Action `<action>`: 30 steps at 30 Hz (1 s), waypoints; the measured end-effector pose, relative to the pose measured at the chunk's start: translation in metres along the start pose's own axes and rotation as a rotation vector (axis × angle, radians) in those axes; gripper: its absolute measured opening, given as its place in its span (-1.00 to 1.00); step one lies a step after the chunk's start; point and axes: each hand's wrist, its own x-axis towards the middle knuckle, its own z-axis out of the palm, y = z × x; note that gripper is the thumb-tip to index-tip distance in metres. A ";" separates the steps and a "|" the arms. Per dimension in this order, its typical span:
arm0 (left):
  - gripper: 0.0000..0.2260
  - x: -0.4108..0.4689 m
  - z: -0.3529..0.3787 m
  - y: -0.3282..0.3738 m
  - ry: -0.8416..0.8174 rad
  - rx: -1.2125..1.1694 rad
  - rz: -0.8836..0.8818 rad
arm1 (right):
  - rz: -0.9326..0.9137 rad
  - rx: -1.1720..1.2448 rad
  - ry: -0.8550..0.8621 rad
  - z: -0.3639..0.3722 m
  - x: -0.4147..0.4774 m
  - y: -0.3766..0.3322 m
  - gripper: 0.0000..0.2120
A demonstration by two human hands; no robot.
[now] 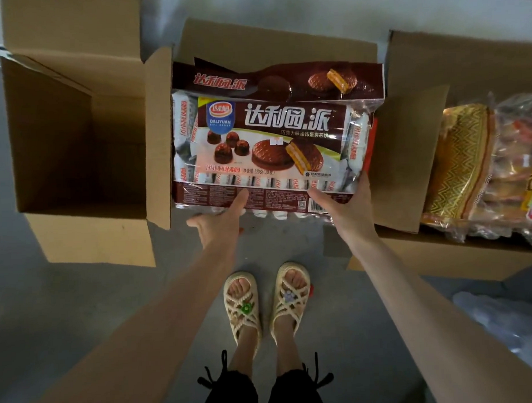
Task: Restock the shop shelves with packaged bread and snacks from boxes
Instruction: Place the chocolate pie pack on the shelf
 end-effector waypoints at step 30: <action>-0.24 0.011 0.002 -0.006 -0.105 -0.021 0.095 | 0.074 0.048 0.190 -0.068 -0.002 0.006 -0.33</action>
